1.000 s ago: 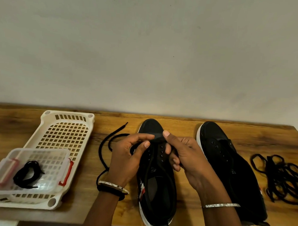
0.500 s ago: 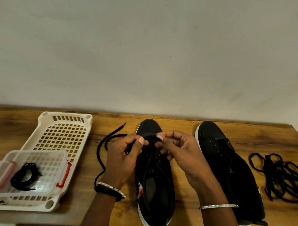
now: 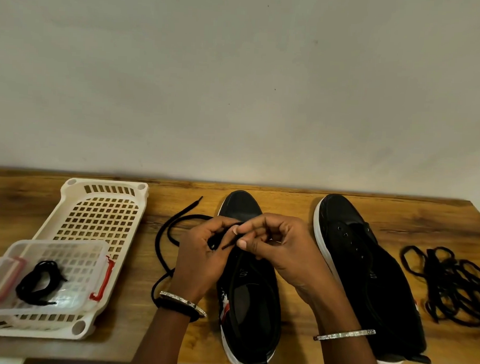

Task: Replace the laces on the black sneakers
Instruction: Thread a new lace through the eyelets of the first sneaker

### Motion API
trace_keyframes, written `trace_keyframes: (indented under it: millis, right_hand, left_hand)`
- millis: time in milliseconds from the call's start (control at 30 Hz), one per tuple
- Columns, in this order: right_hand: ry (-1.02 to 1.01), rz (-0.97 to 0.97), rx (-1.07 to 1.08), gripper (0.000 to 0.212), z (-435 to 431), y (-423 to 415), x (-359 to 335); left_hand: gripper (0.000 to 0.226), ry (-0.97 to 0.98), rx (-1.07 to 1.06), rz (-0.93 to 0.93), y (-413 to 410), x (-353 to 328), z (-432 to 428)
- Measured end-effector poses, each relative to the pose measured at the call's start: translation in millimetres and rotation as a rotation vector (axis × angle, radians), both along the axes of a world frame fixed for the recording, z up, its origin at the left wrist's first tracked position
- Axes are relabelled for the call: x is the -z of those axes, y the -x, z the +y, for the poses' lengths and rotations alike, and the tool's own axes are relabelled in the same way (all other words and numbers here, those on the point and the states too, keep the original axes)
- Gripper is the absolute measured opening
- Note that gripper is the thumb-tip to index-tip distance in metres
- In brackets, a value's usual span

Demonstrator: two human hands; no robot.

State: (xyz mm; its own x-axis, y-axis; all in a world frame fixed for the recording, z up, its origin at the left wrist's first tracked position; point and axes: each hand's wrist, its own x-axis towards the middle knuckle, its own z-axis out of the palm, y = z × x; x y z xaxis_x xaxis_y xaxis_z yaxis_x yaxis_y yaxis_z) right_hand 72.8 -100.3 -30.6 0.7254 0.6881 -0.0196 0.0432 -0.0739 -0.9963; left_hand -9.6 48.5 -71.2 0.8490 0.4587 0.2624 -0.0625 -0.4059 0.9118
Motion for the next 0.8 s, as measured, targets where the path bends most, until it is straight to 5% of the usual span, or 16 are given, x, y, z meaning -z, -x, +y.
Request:
trace_keyframes:
  millis: [133,400,567,800]
  right_hand:
    - [0.018,0.003,0.042,0.011,3,0,2]
    - [0.009,0.047,0.125,0.009,3,1,1]
    - [0.141,0.019,0.259,0.019,-5,-5,-6]
    - [0.536,-0.105,0.000,0.044,-4,2,-18]
  left_hand:
    - [0.027,-0.015,0.051,-0.022,-1,-2,0]
    - [0.008,0.043,-0.036,0.005,-1,0,-1]
    - [0.010,0.064,-0.216,0.024,-2,1,3]
    - [0.020,-0.006,-0.283,0.047,-2,2,4]
